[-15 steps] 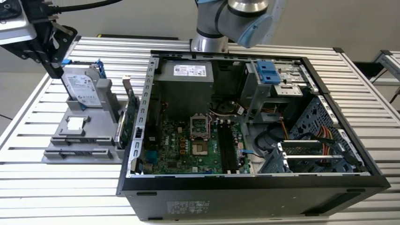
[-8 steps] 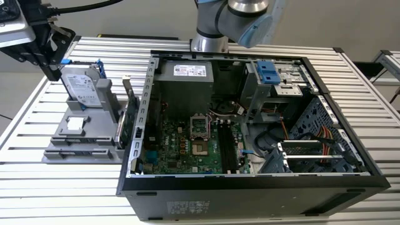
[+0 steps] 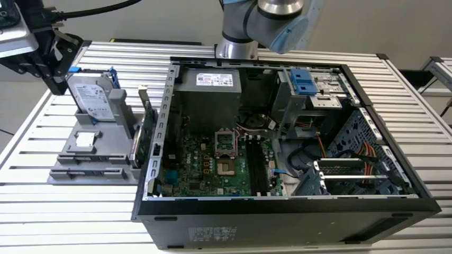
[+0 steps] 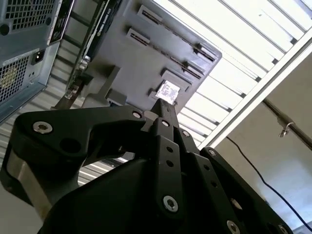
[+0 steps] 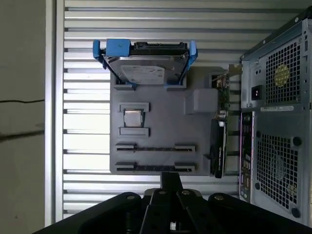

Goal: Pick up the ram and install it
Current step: 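Reach for the ram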

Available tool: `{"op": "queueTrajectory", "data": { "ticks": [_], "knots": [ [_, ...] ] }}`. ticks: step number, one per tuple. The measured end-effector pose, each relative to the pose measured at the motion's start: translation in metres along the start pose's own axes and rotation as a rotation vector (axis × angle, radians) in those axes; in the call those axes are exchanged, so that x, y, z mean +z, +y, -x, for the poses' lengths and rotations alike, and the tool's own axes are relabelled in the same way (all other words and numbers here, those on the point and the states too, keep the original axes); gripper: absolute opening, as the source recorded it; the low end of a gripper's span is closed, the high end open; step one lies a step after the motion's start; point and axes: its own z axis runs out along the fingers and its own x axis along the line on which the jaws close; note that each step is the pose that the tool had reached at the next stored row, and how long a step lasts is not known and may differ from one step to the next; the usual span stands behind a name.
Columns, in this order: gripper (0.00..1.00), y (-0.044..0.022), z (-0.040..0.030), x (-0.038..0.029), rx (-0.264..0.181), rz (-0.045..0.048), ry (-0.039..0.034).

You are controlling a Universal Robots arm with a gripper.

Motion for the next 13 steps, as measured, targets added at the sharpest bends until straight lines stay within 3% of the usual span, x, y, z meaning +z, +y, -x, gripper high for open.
{"op": "queueTrajectory", "data": {
  "ticks": [13],
  "knots": [
    [0.0, -0.0104, -0.0014, 0.0, -0.038, 0.0003, 0.0019]
  ]
}}
